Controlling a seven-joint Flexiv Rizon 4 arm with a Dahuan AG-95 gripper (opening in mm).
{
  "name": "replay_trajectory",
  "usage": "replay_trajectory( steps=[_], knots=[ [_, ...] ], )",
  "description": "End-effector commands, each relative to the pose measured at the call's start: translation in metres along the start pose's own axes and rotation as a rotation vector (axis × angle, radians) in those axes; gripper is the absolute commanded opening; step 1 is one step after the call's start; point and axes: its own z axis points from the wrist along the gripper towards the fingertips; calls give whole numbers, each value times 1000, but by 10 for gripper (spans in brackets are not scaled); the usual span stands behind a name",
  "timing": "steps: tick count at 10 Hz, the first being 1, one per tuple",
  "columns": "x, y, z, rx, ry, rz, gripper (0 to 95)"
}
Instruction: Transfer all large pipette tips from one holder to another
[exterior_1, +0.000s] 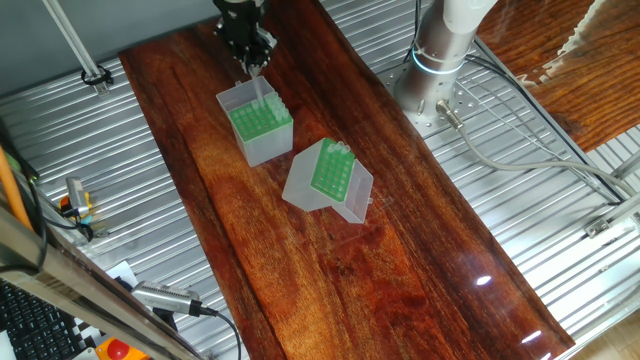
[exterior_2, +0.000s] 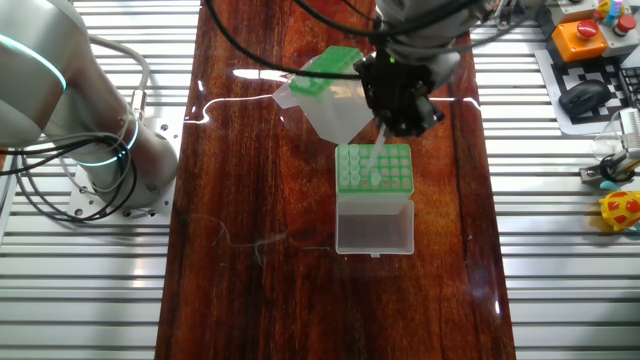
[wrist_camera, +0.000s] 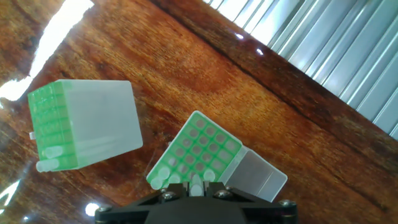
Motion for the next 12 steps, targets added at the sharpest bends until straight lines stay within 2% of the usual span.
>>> replay_trajectory(
  steps=[1, 9, 12],
  knots=[
    [-1, -1, -1, -3, 0, -3, 0],
    [5, 8, 20, 5, -10, -17, 0],
    [4, 6, 26, 6, -15, -29, 570]
  ],
)
